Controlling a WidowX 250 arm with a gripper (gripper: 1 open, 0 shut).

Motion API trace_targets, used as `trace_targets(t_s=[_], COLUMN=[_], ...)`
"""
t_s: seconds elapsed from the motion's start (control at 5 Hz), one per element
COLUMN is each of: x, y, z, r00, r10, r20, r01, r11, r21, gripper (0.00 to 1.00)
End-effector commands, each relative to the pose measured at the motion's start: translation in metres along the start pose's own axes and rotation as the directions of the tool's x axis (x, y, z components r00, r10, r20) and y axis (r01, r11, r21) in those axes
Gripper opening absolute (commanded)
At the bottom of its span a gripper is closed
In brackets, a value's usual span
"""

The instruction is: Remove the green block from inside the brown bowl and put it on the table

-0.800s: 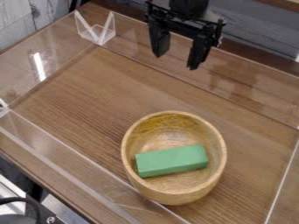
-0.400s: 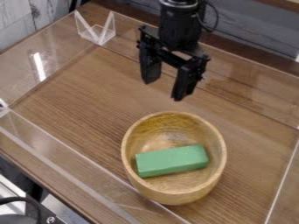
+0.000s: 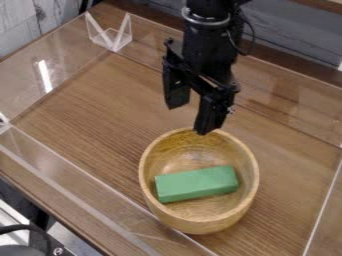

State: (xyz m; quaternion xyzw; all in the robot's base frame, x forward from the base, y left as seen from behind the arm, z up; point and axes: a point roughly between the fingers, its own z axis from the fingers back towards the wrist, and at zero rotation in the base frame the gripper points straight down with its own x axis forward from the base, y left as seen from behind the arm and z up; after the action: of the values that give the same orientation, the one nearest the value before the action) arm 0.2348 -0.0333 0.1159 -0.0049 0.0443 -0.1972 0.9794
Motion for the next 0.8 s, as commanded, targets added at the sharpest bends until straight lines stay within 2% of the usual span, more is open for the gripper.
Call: trace_targets(t_s=[0.0,0.2,0.6], x=[-0.002,-0.006,-0.009], y=[-0.005,-0.011,-0.017], z=[0.007,0.000,-0.020], r00=[0.997,0.994,0.991], r10=[-0.047,-0.087,-0.110], r20=[0.054,0.062,0.076], r01=[0.046,0.085,0.107], r11=[0.999,0.996,0.993], r21=[0.024,0.033,0.047], gripper=[1.00,1.00,1.00])
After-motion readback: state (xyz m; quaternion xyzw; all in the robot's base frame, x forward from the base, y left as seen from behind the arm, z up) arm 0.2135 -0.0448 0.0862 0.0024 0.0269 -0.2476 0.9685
